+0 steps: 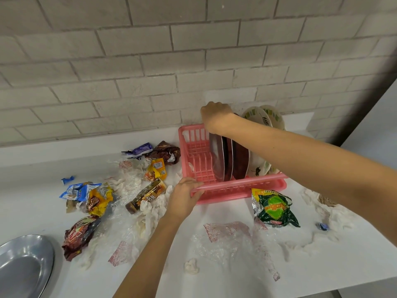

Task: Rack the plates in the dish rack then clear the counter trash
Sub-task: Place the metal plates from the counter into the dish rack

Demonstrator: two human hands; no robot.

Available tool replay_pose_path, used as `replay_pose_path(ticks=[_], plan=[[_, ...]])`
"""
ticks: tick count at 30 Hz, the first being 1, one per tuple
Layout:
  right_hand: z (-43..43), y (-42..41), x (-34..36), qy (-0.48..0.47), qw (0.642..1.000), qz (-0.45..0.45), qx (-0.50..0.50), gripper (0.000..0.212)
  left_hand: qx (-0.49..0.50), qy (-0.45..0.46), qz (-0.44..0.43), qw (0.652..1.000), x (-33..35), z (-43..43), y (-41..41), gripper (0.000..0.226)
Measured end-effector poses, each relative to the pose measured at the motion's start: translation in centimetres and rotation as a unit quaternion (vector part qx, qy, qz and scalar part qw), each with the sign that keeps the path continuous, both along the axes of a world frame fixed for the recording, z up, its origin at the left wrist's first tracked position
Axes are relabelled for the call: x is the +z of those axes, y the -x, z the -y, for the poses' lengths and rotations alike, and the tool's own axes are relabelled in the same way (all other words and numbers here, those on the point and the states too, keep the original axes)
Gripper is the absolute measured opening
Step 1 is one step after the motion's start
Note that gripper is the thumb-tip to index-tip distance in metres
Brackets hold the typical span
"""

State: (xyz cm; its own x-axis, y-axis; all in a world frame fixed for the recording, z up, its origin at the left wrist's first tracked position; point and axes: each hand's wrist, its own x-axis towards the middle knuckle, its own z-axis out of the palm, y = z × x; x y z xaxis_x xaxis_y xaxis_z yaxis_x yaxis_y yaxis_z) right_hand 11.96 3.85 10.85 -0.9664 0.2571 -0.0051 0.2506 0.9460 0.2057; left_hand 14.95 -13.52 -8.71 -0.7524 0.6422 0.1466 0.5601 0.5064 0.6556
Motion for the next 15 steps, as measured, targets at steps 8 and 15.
replay_pose_path(ticks=[8,15], plan=[[1.5,-2.3,1.4,0.035,0.997,-0.045,0.052,0.007,-0.036,-0.008,-0.022,0.999,0.7,0.3,-0.5,0.032],[6.7,-6.4,-3.9,0.115,0.981,-0.055,0.145,0.018,0.054,-0.101,0.040,0.993,2.9,5.7,-2.1,0.016]])
